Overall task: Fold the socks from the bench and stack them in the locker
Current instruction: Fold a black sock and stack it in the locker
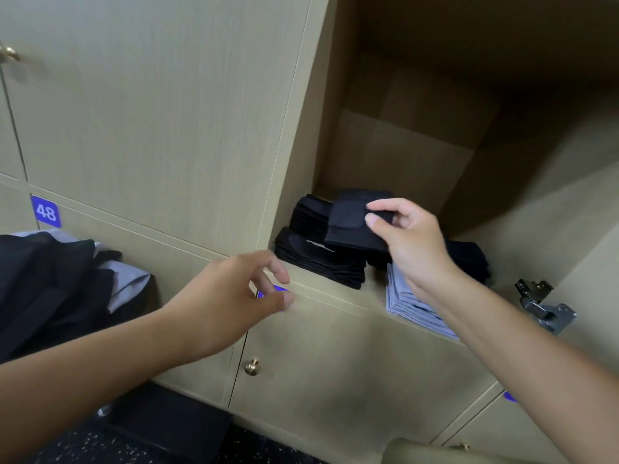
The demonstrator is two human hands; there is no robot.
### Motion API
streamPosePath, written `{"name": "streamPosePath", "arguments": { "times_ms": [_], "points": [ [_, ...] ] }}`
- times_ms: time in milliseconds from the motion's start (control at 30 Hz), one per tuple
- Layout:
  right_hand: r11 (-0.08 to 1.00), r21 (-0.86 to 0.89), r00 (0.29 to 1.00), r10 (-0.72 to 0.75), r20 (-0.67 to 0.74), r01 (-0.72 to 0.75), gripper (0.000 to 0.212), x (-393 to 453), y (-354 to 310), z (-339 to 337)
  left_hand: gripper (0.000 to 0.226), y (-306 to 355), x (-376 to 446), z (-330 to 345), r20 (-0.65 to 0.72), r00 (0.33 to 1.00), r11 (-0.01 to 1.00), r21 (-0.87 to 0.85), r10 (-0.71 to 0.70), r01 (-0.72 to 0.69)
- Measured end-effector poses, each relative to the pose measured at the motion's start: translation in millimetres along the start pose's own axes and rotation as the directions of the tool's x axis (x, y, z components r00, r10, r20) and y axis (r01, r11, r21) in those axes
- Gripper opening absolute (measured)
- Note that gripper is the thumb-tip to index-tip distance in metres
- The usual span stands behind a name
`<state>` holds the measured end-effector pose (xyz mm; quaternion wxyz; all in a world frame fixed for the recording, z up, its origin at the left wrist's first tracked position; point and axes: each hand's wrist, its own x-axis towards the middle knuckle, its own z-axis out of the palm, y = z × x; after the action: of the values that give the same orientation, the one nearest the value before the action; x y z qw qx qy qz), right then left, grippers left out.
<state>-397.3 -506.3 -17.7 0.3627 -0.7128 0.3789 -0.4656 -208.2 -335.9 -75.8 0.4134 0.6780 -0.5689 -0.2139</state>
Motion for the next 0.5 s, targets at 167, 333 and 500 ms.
{"name": "streamPosePath", "arguments": {
  "times_ms": [167,333,500],
  "points": [
    [0.979,0.055,0.972,0.2,-0.125,-0.195,0.024,55,28,-39,0.009,-4,0,4,0.06,0.997,0.992,0.116,0.041,-0.048],
    [0.944,0.046,0.923,0.33,-0.199,-0.327,0.03,97,57,-64,0.011,-10,2,11,0.118,0.991,0.972,0.215,0.068,-0.092],
    [0.918,-0.029,0.899,0.38,-0.216,-0.395,0.026,114,71,-70,0.012,-16,6,17,0.137,0.988,0.967,0.234,0.064,-0.095]
  ]
}}
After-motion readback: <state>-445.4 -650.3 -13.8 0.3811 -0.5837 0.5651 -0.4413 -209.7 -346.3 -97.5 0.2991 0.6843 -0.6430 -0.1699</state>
